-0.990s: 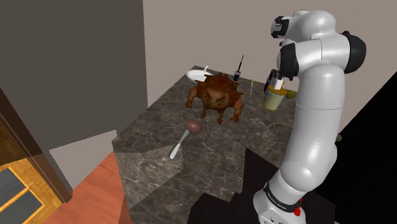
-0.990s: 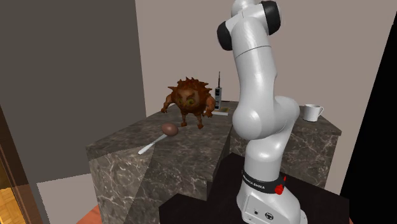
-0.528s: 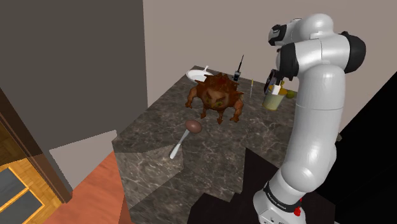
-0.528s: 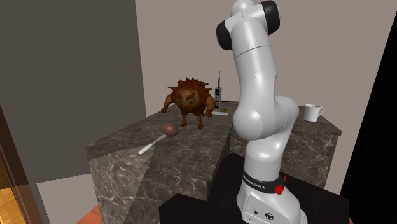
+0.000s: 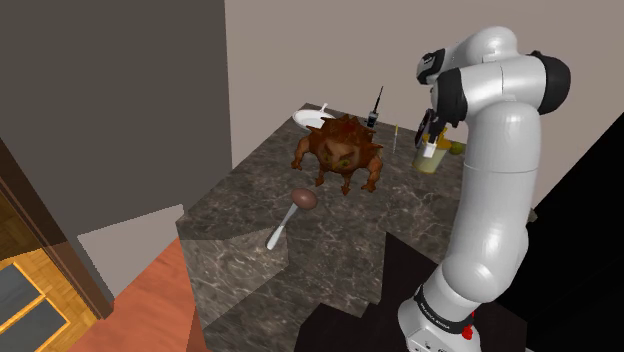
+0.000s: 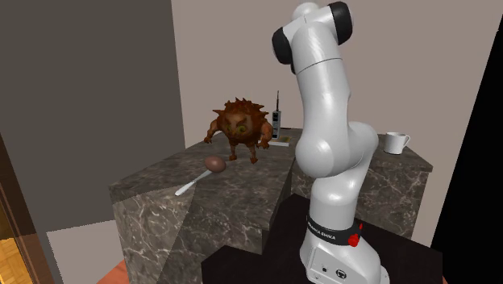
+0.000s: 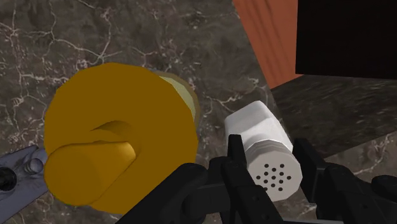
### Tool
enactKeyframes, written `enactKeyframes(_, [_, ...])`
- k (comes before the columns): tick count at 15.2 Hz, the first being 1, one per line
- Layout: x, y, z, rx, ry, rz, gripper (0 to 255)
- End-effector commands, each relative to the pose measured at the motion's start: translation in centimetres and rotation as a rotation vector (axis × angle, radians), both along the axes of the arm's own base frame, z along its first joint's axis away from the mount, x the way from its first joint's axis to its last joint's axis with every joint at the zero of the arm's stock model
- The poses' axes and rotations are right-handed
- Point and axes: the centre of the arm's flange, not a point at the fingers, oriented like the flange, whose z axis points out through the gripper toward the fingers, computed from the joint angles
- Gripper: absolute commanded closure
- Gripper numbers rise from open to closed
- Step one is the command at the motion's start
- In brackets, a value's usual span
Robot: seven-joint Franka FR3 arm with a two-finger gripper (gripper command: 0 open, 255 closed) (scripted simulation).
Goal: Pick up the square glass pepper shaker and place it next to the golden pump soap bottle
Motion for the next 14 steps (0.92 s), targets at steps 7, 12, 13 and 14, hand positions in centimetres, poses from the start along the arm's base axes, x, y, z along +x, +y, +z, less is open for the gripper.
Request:
enactKeyframes(7, [0.0, -0.1, -4.3, 0.0, 0.0, 0.0, 255])
enactKeyframes(12, [0.0, -0.1, -6.9, 0.0, 0.0, 0.0, 255])
enactKeyframes(13, [0.0, -0.1, -7.5, 0.0, 0.0, 0.0, 255])
enactKeyframes(14, [0.0, -0.1, -8.0, 0.0, 0.0, 0.0, 255])
